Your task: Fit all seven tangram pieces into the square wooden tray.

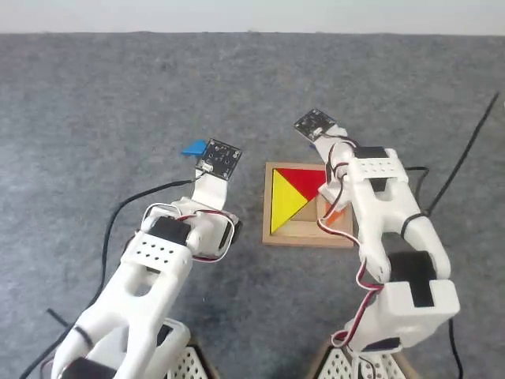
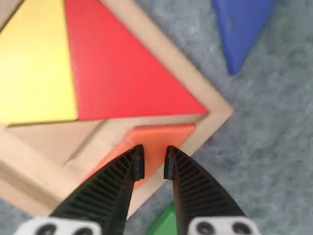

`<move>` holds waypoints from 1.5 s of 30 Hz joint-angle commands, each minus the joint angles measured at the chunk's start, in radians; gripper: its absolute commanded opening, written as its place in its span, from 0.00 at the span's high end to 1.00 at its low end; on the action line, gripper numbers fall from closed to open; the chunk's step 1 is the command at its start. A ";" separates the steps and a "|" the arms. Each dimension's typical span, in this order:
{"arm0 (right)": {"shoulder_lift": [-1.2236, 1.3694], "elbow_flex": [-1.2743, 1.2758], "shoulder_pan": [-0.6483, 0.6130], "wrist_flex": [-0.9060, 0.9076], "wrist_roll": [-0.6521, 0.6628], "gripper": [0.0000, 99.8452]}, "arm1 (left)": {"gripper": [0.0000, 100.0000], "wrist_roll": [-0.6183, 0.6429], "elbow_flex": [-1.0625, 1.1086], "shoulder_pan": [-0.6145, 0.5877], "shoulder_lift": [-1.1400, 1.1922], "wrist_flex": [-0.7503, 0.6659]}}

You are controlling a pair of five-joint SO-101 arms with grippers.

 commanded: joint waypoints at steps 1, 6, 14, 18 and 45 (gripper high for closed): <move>0.016 -0.032 0.016 -0.048 0.011 0.91 | 0.82 -0.006 -0.031 0.012 -0.002 -0.012; 0.122 -0.161 0.030 -0.021 -0.037 0.91 | 0.82 -0.006 -0.031 0.012 -0.002 -0.012; -0.031 -0.292 -0.018 0.209 -0.106 0.83 | 0.82 -0.006 -0.031 0.012 0.000 -0.012; -0.180 -0.183 -0.154 0.326 -0.112 0.79 | 0.82 -0.006 -0.031 0.012 0.000 -0.012; -0.073 0.114 -0.249 0.025 -0.301 0.83 | 0.82 -0.006 -0.021 0.049 -0.002 -0.012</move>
